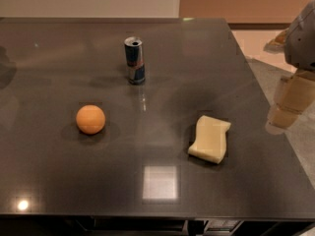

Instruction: Move sponge near redbull can

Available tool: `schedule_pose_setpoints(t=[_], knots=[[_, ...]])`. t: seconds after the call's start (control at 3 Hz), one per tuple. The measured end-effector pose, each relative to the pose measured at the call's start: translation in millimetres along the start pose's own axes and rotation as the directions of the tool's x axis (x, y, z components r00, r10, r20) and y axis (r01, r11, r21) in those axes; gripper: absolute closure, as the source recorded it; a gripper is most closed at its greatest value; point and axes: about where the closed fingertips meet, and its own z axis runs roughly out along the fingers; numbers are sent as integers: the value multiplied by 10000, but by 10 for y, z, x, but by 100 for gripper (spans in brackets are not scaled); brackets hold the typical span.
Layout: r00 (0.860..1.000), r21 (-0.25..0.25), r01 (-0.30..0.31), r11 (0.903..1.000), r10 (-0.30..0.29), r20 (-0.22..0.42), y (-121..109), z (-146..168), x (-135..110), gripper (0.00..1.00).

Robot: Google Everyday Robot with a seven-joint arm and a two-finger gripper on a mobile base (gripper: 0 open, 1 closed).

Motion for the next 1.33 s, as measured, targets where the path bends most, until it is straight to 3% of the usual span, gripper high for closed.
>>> schedule_pose_setpoints(t=[0.67,1.33], knots=[[9987,-680,503,9964,-494,155,45,433,-147,0],[9901,-1415,1301,9814,-1210,712,249,887,-268,0]])
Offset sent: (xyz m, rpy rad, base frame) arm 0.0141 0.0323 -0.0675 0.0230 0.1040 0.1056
